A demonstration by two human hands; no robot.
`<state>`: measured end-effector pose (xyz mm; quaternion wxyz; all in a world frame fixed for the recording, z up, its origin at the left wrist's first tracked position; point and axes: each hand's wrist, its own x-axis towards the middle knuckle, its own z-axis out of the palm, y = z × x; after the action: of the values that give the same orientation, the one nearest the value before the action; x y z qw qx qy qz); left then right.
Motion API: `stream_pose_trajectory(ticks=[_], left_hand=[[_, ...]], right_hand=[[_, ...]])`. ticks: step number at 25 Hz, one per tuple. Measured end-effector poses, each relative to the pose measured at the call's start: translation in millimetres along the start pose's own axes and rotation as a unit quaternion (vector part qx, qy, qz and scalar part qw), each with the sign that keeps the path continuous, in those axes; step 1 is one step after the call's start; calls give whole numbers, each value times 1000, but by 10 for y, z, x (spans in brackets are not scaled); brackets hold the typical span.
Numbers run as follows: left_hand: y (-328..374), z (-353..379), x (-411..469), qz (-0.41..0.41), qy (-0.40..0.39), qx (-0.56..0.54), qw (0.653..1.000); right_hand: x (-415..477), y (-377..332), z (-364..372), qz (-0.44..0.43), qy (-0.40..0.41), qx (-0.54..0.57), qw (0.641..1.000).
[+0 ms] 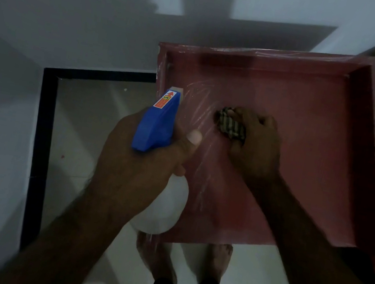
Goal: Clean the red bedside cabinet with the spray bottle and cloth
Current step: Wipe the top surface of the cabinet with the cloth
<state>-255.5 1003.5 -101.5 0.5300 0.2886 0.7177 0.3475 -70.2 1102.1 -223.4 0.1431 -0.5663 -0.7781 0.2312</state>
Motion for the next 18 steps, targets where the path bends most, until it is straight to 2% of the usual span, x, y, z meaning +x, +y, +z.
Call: stream_pose_trajectory(ticks=[2, 6, 18], left_hand=[[-24, -29, -117, 41, 21, 43, 998], [-126, 1, -429, 100, 59, 32, 993], [-438, 421, -1087, 66, 107, 26, 992]], right_hand=[[-124, 74, -7, -9, 0, -4, 1000], [-291, 155, 9, -13, 11, -4, 1000], [-1015, 297, -45, -30, -21, 21, 999]])
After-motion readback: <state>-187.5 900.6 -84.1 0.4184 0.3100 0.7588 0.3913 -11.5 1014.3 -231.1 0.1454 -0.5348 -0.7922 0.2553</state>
